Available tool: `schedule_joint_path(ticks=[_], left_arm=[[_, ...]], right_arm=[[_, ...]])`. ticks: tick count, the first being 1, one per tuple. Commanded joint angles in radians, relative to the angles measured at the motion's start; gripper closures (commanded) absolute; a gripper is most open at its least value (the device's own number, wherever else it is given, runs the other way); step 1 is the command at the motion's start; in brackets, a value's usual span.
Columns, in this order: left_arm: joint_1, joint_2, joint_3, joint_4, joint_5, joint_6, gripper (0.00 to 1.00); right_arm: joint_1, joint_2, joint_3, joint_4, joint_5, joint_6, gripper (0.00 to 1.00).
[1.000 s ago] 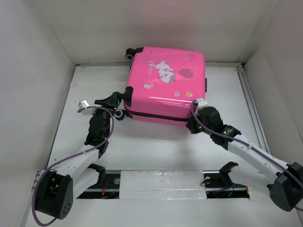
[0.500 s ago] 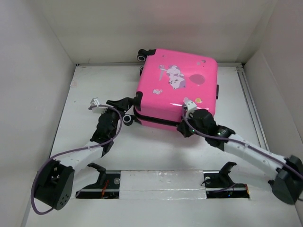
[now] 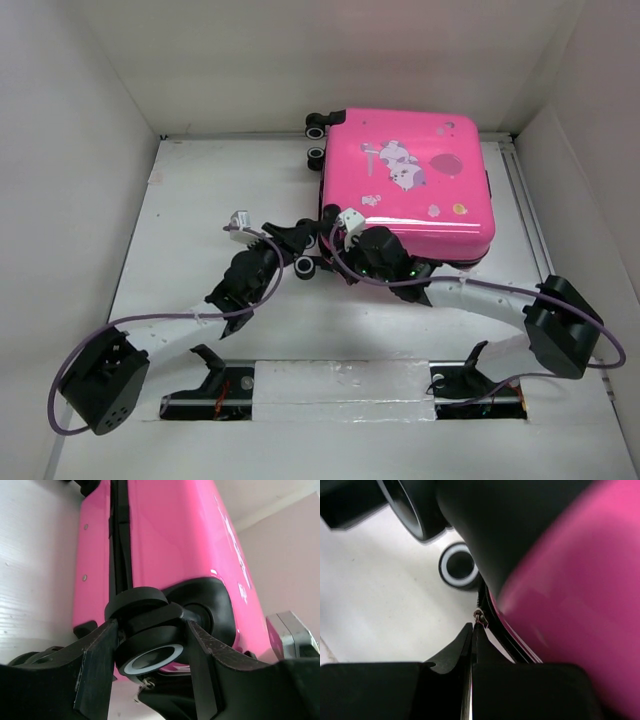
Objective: Pack the luggage
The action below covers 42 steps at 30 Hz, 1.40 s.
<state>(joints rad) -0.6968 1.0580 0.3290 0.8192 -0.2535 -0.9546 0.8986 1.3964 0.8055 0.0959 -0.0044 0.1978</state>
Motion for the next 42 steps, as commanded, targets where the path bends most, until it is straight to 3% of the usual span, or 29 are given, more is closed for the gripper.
schedule_joint_path(ticks=[1,4,8,9,11,12,16,23,27,31,35,42], left_arm=[[-0.188,0.016,0.050,0.087,0.297,-0.090,1.00],[-0.214,0.002,0.064,0.045,0.269,-0.067,1.00],[-0.214,-0.114,0.096,-0.101,0.159,0.028,0.97],[-0.214,-0.133,0.113,-0.150,0.120,0.046,0.85],[-0.205,-0.173,0.159,-0.227,0.004,0.105,0.50],[-0.196,-0.173,0.169,-0.242,-0.028,0.115,0.28],[-0.118,-0.172,0.205,-0.232,-0.131,0.125,0.05],[0.189,0.089,0.357,-0.186,0.084,0.048,0.00],[0.402,0.378,0.522,-0.160,0.364,-0.004,0.04],[0.467,0.576,0.649,0.036,0.532,-0.070,0.14],[0.476,0.714,0.803,-0.028,0.585,-0.038,0.17],[0.465,0.773,0.821,0.033,0.586,-0.006,0.22]], right_arm=[[0.040,0.038,0.075,0.309,-0.072,0.055,1.00],[0.040,0.047,0.041,0.404,-0.060,0.088,1.00],[0.049,0.018,-0.023,0.386,-0.060,0.097,1.00],[0.065,-0.022,-0.040,0.366,-0.048,0.106,1.00],[0.076,-0.068,-0.098,0.366,-0.048,0.117,1.00],[0.076,-0.118,-0.114,0.357,-0.048,0.126,1.00],[0.095,-0.245,-0.149,0.254,-0.020,0.126,1.00],[0.114,-0.370,-0.187,0.167,-0.032,0.126,1.00],[0.132,-0.441,-0.242,0.157,-0.032,0.150,1.00],[0.145,-0.487,-0.256,0.117,-0.002,0.161,1.00],[0.154,-0.496,-0.269,0.117,-0.002,0.161,1.00],[0.154,-0.485,-0.278,0.117,0.011,0.170,1.00]])
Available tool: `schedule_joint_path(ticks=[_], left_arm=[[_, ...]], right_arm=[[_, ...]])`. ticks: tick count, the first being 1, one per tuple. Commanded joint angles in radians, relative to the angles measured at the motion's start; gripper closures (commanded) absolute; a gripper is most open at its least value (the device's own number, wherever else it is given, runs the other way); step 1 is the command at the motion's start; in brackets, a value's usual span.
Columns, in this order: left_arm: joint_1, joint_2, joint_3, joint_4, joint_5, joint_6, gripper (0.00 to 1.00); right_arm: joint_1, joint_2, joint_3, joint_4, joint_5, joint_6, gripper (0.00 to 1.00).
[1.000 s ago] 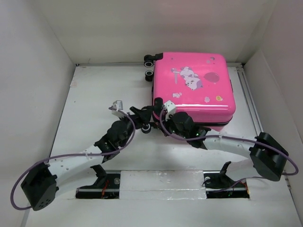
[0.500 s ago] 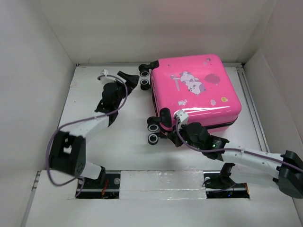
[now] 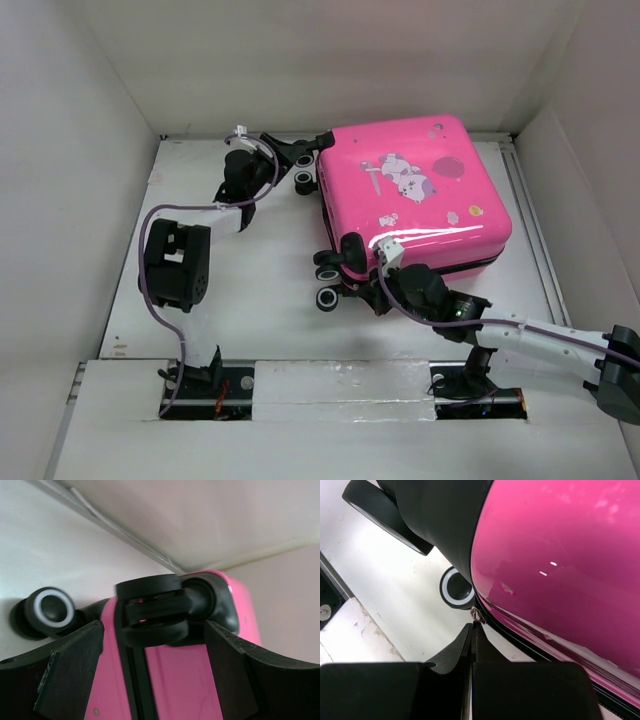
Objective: Pack the luggage
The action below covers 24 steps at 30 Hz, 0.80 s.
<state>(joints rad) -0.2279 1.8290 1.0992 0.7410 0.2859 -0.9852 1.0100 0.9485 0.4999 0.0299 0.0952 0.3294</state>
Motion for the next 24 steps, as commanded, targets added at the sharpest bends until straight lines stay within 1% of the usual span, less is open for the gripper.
schedule_joint_path(ticks=[1,3,5,6,11,14,17,19,20,22,23,24], left_arm=[[-0.004,0.012,0.051,0.138,0.062,0.013,0.24],[-0.013,0.036,0.073,0.138,0.074,0.013,0.26],[-0.013,0.052,0.082,0.147,0.087,0.013,0.30],[-0.013,0.052,0.082,0.147,0.087,0.013,0.30],[-0.025,0.070,0.070,0.176,0.107,-0.009,0.39],[-0.025,0.070,0.039,0.195,0.107,-0.009,0.39],[-0.025,0.085,0.060,0.195,0.107,-0.009,0.39],[-0.025,0.096,0.082,0.195,0.118,-0.009,0.46],[-0.025,0.105,0.093,0.195,0.118,-0.009,0.57],[-0.025,0.119,0.135,0.160,0.104,-0.009,0.69],[-0.025,0.128,0.151,0.159,0.104,-0.009,0.78],[-0.016,0.142,0.174,0.150,0.117,-0.009,0.93]], right_arm=[[0.042,-0.037,0.028,0.183,-0.089,0.039,1.00],[0.042,-0.028,0.028,0.183,-0.078,0.039,1.00],[0.042,-0.019,0.028,0.194,-0.078,0.039,1.00],[0.042,-0.019,0.028,0.194,-0.078,0.030,1.00],[0.042,-0.010,0.028,0.194,-0.068,0.030,1.00],[0.042,-0.010,0.037,0.194,-0.058,0.020,1.00],[0.042,-0.010,0.037,0.194,-0.049,0.020,1.00],[0.042,0.002,0.037,0.203,-0.049,0.020,1.00],[0.042,0.003,0.037,0.203,-0.049,0.020,1.00],[0.042,0.003,0.037,0.203,-0.049,0.020,1.00],[0.042,-0.007,0.037,0.203,-0.049,0.032,1.00],[0.042,-0.007,0.026,0.215,-0.039,0.033,1.00]])
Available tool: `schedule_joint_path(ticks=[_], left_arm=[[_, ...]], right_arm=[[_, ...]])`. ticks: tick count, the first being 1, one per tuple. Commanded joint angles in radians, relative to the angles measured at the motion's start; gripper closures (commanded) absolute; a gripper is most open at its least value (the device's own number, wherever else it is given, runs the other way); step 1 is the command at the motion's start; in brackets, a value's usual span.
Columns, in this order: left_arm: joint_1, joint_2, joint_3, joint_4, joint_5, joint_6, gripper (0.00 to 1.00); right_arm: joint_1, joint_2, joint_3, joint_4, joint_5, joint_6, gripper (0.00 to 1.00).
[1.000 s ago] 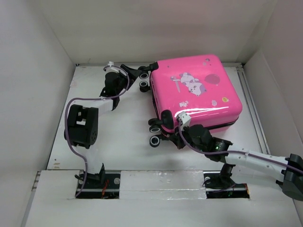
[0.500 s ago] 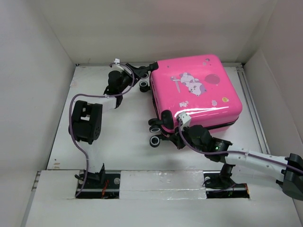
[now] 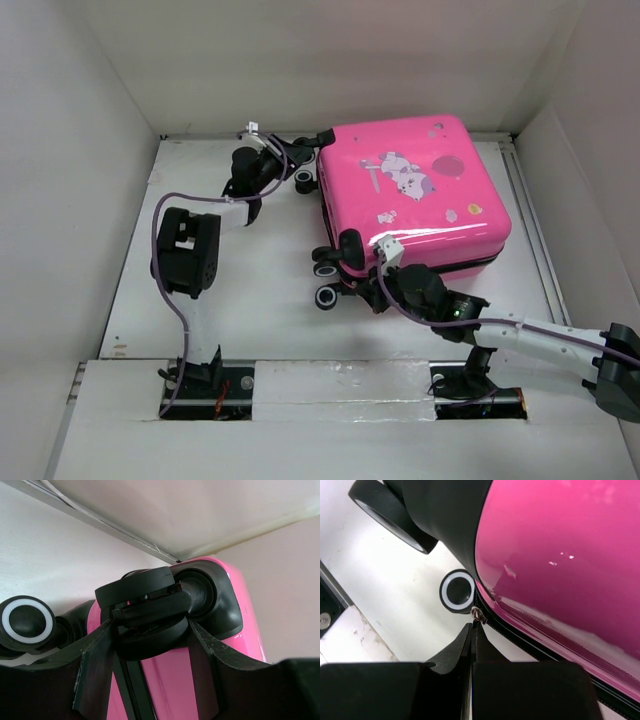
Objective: Pack the luggage
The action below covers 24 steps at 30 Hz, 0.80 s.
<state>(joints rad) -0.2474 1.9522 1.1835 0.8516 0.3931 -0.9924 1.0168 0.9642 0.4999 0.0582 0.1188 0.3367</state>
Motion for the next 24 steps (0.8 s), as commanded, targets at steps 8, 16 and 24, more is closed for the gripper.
schedule_joint_path(ticks=[8,16,24], left_arm=[[0.036,-0.160,-0.149,0.177,-0.075,-0.002,1.00],[0.004,-0.513,-0.680,0.340,-0.183,0.012,1.00],[-0.078,-0.997,-0.950,0.134,-0.291,0.053,1.00]], right_arm=[[-0.061,-0.062,0.017,0.187,-0.132,0.016,1.00],[-0.328,0.054,0.179,0.187,-0.361,-0.073,1.00],[-0.543,0.128,0.396,0.095,-0.525,-0.117,1.00]])
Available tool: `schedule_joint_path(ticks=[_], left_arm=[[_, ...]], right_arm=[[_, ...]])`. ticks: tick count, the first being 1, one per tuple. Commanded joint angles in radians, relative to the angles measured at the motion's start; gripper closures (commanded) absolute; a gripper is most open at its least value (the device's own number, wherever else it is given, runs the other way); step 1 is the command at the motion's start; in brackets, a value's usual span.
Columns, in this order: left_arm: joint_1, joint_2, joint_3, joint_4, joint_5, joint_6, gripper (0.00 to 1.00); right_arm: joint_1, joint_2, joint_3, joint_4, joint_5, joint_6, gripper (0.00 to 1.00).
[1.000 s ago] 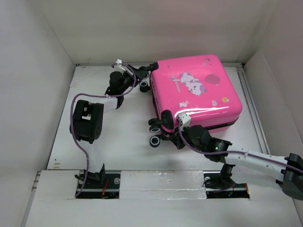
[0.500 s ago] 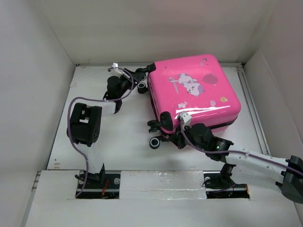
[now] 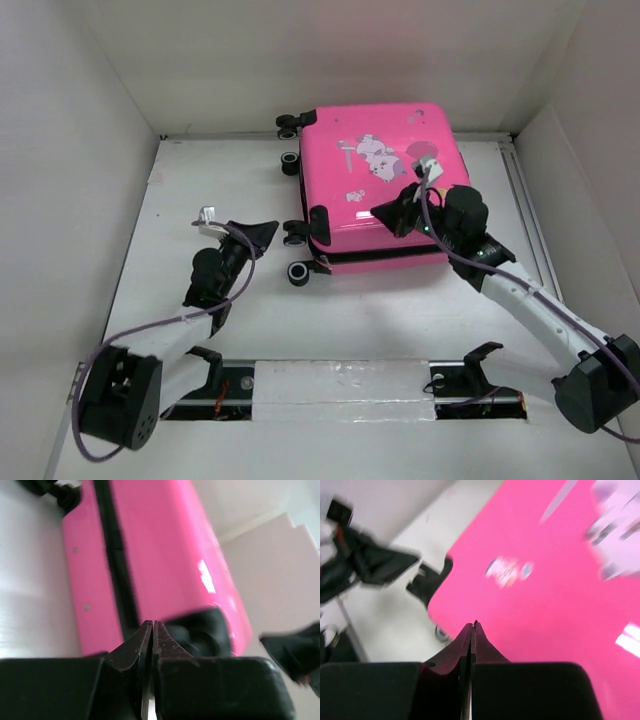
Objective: Pack the luggage
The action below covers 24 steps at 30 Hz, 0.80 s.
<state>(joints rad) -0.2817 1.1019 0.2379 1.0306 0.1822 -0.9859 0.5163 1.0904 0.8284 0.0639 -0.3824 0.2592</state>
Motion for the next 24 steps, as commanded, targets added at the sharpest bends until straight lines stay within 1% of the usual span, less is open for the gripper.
schedule_joint_path(ticks=[1,2,3,4,5,6,7,8,9,10,11,12,13,14,15,16,17,18,19,21,22,23,24], left_arm=[[-0.043,-0.175,0.026,-0.102,-0.108,0.077,1.00],[-0.043,-0.189,0.047,-0.178,-0.127,0.105,1.00],[-0.043,-0.189,0.069,-0.207,-0.141,0.122,1.00],[-0.043,-0.172,0.128,-0.234,-0.153,0.148,1.00],[-0.043,-0.143,0.165,-0.283,-0.153,0.148,1.00],[-0.043,-0.110,0.201,-0.299,-0.129,0.148,0.97],[-0.043,-0.027,0.256,-0.290,-0.072,0.148,0.76],[-0.043,0.017,0.285,-0.290,-0.044,0.148,0.76],[-0.043,0.057,0.308,-0.290,-0.014,0.148,0.57],[-0.043,0.093,0.326,-0.290,0.014,0.148,0.47],[-0.043,0.140,0.337,-0.290,0.045,0.148,0.38],[-0.043,0.156,0.337,-0.290,0.060,0.164,0.32],[-0.043,0.167,0.337,-0.290,0.086,0.176,0.22],[-0.043,0.179,0.337,-0.290,0.101,0.188,0.19],[-0.043,0.179,0.337,-0.279,0.118,0.199,0.18],[-0.043,0.191,0.337,-0.279,0.134,0.210,0.18],[-0.057,0.200,0.337,-0.279,0.163,0.210,0.18],[-0.057,0.200,0.324,-0.265,0.163,0.219,0.18],[-0.076,0.200,0.313,-0.254,0.163,0.219,0.18],[-0.112,0.219,0.313,-0.254,0.172,0.242,0.20],[-0.122,0.219,0.313,-0.254,0.187,0.251,0.21],[-0.122,0.229,0.313,-0.242,0.198,0.251,0.23],[-0.144,0.230,0.313,-0.228,0.209,0.241,0.25]], right_arm=[[-0.042,0.002,0.019,0.090,-0.033,-0.040,1.00],[-0.029,-0.030,-0.023,0.099,-0.033,-0.028,1.00],[-0.015,-0.049,-0.070,0.144,-0.024,0.012,1.00],[0.020,-0.069,-0.122,0.181,-0.015,0.035,1.00],[0.039,-0.087,-0.215,0.221,-0.015,0.057,1.00],[0.056,-0.121,-0.247,0.240,0.002,0.077,1.00],[0.089,-0.139,-0.282,0.222,0.049,0.077,1.00],[0.103,-0.159,-0.282,0.199,0.074,0.077,1.00],[0.114,-0.208,-0.293,0.165,0.095,0.077,1.00],[0.123,-0.237,-0.293,0.095,0.118,0.068,1.00],[0.134,-0.271,-0.293,0.061,0.158,0.057,1.00],[0.134,-0.306,-0.293,0.027,0.178,0.057,0.98],[0.134,-0.379,-0.293,-0.048,0.224,0.057,0.92],[0.134,-0.418,-0.293,-0.085,0.224,0.057,0.85],[0.134,-0.453,-0.293,-0.123,0.300,0.057,0.79],[0.134,-0.515,-0.293,-0.163,0.351,0.057,0.64],[0.134,-0.543,-0.302,-0.232,0.403,0.077,0.58],[0.134,-0.563,-0.302,-0.265,0.506,0.098,0.53],[0.123,-0.578,-0.302,-0.297,0.561,0.112,0.45],[0.123,-0.587,-0.302,-0.364,0.655,0.153,0.39],[0.114,-0.587,-0.292,-0.375,0.734,0.170,0.37],[0.114,-0.569,-0.291,-0.375,0.767,0.179,0.35],[0.114,-0.557,-0.279,-0.375,0.798,0.204,0.35]])
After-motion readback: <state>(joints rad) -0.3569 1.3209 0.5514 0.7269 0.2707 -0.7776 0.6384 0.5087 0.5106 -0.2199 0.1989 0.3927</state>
